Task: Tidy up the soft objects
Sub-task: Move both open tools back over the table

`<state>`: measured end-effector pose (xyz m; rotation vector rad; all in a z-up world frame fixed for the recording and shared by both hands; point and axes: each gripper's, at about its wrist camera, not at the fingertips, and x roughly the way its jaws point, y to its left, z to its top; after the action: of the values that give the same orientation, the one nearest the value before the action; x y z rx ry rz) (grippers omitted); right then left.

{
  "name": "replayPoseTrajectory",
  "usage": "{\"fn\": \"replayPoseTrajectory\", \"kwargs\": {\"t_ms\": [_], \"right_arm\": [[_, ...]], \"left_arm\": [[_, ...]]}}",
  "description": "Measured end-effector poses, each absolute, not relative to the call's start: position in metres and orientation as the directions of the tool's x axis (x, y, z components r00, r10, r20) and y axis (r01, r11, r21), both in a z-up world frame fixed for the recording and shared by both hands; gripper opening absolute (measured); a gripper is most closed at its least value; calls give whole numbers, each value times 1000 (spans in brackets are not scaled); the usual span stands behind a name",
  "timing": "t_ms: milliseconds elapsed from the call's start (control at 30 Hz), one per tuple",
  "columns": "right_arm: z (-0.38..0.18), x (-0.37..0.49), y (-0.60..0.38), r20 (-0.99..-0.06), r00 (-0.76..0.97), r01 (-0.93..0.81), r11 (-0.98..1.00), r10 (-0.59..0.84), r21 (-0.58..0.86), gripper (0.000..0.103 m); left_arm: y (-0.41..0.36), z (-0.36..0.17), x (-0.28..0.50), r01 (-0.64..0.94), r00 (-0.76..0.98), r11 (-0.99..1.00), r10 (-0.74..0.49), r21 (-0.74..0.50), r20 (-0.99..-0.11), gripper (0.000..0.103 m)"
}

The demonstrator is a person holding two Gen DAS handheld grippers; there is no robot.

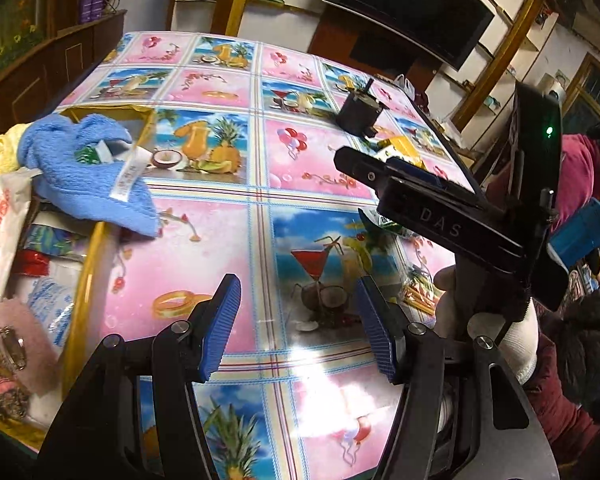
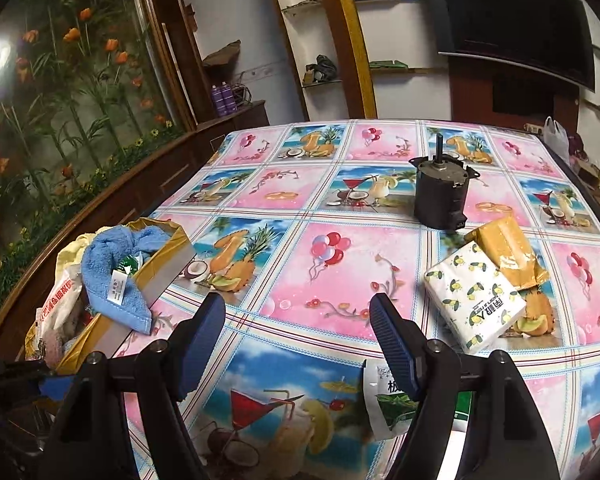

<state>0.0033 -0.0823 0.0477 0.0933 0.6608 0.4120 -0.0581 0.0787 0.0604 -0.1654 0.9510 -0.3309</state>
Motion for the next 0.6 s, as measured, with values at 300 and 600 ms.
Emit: {"fn": "replayPoseTrajectory", "kwargs": {"t_ms": [300,600], "right_arm": [[50,-1,-84,-557,749,-316,932,359,176,75],[42,-1,-74,-585,726,-328,929,362,168,75]], "left_arm": [[72,55,-56,155,598,973,-230,-170,-768,60],[78,47,-58,99,628,994,-105,-55,-771,60]]}}
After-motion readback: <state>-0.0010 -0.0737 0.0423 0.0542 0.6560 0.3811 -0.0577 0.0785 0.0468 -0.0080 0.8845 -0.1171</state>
